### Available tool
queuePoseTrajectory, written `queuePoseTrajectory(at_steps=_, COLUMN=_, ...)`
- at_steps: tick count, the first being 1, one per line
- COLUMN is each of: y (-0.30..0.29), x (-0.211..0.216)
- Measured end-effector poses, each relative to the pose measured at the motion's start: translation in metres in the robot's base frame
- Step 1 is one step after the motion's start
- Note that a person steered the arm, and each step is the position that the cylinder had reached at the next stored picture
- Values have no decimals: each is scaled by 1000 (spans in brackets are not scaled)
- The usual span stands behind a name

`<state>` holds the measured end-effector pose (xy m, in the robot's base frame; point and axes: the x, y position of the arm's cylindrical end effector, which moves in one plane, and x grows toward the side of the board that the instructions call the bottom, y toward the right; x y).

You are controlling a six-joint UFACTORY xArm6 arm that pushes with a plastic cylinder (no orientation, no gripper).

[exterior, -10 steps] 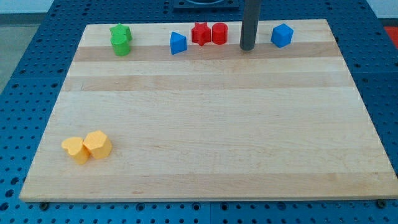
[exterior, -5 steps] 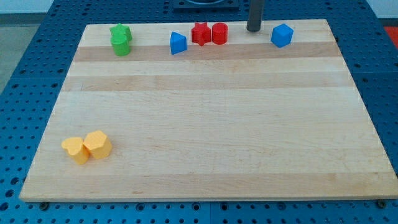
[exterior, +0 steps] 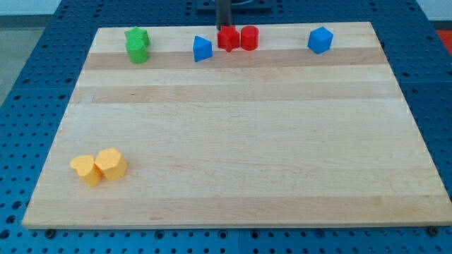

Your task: Move the blue triangle into the blue cube

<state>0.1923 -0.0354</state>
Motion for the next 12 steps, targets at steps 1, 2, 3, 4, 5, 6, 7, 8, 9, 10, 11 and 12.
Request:
queuePoseTrajectory(at_steps=1, y=-9, x=8)
queuePoseTrajectory(at_steps=2, y=-9, x=28)
queuePoseTrajectory(at_steps=3, y=-18, x=43)
queuePoseTrajectory(at_steps=4, y=-36, x=44)
queuePoseTrajectory(at_steps=5, y=-45, x=55)
queuePoseTrajectory(at_steps=6, y=-45, x=72)
queuePoseTrajectory(at_steps=7, y=-46, x=94)
queuePoseTrajectory(at_steps=8, y=-55, x=116)
queuePoseTrajectory(at_steps=9, y=-63, x=139)
queuePoseTrajectory(at_steps=10, y=-63, x=160)
queuePoseTrajectory(at_steps=11, y=-62, x=172)
queuePoseTrajectory(at_steps=12, y=-49, x=173)
